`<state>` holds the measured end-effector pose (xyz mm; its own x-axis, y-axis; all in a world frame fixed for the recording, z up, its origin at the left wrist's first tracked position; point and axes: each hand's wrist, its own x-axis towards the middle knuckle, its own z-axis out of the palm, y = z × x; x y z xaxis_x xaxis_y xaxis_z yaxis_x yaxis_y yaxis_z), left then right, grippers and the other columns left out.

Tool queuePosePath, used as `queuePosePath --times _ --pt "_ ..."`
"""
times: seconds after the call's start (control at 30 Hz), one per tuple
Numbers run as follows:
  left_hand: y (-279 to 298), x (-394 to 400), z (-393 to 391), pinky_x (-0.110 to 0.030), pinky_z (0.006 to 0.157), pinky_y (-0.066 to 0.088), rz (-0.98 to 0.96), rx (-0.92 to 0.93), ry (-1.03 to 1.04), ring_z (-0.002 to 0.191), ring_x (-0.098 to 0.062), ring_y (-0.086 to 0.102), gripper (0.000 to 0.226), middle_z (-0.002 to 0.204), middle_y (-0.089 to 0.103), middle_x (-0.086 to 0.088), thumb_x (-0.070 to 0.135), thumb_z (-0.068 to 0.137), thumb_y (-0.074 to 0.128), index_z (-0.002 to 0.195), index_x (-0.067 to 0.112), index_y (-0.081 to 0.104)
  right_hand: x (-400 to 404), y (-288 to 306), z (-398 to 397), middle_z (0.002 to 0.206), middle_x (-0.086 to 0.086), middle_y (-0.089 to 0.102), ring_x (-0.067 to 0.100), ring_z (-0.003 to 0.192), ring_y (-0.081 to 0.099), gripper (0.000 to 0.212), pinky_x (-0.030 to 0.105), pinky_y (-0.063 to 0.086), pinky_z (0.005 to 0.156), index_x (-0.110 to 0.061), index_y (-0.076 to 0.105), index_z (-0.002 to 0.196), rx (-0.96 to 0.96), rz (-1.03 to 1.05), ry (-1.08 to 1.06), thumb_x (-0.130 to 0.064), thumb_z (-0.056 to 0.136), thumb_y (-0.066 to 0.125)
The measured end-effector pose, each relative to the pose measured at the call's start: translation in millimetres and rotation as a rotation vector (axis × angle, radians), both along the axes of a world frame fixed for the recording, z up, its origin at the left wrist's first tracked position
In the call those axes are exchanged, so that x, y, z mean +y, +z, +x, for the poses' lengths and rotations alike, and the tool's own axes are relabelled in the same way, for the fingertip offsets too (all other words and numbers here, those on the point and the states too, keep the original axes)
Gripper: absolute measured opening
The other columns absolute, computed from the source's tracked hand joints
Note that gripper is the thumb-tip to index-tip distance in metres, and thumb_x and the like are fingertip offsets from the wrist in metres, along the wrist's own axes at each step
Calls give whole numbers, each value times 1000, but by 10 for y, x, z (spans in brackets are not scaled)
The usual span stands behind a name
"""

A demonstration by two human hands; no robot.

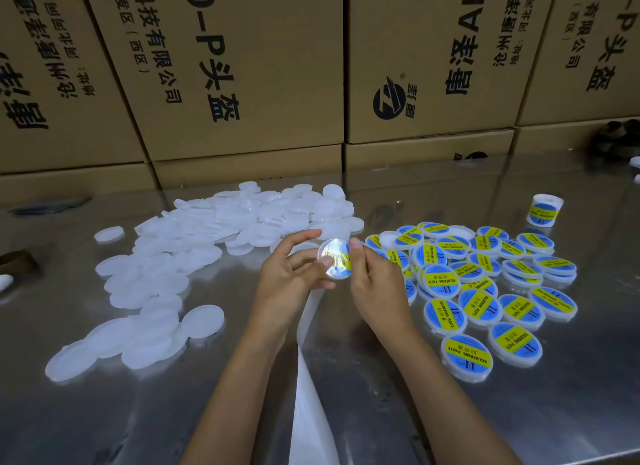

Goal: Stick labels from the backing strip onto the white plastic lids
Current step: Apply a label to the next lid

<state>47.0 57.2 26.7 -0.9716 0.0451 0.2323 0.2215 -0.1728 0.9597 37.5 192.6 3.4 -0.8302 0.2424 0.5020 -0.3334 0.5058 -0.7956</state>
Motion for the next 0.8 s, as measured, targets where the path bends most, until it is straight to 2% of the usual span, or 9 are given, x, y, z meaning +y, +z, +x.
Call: queuePosePath --times 0.13,0.2,0.27,0.33,0.4,0.47,0.63,0.73,0.8 --pt "21 -9 -4 -23 60 56 -48 5 -21 67 -16 68 49 96 70 -12 -9 82 73 124 16 67 -9 7 -7 49 -9 45 5 54 45 44 26 30 55 -32 43 61 1 -53 47 -34 104 44" --pt "19 1 -2 -22 58 55 -67 14 23 66 -16 69 42 94 71 -9 -8 79 77 115 12 71 -17 12 -2 51 -15 50 4 55 46 47 19 32 55 -34 49 58 -6 -148 96 -37 105 43" --pt "10 12 1 -24 55 55 -57 24 95 65 -18 70 32 90 74 -10 -5 79 79 107 8 73 -16 7 2 57 -11 54 6 58 48 46 20 37 58 -30 58 63 -33 -201 156 -44 104 42" --pt "3 2 -9 -26 51 55 -30 25 177 60 -20 69 19 88 75 -9 0 82 79 100 5 73 -30 -17 8 61 -3 53 13 62 48 49 33 42 63 -17 57 73 -61 -119 198 -55 99 42" --pt "-2 -27 -31 -26 51 56 13 7 236 57 -21 69 10 83 75 -8 4 85 76 94 3 72 -50 -38 28 55 -10 46 10 56 41 57 30 36 56 -18 47 70 -93 19 184 -71 87 43" --pt "-1 -49 -37 -26 51 56 46 -6 263 60 -18 70 8 82 76 -9 7 87 75 92 2 72 -66 -36 45 54 -13 46 8 53 42 59 25 32 53 -19 47 69 -109 83 193 -78 77 48" --pt "-3 -37 -54 -26 51 57 37 -15 285 61 -21 72 11 82 76 -8 15 89 75 89 4 73 -60 -41 33 48 -11 40 8 48 38 50 22 25 50 -15 51 65 -55 100 201 -57 90 58" --pt "-26 -18 -75 -27 54 58 33 -15 247 61 -20 71 8 88 77 -6 14 94 69 98 11 76 -82 -19 34 41 -8 34 10 44 34 58 27 23 47 -20 30 52 -59 81 155 -46 98 54" --pt "-51 20 -72 -26 56 58 9 -6 213 69 -14 71 16 89 78 -1 7 96 65 102 18 76 -72 -7 11 40 -9 34 9 44 34 58 26 23 48 -21 24 52 -94 38 126 -41 101 50"
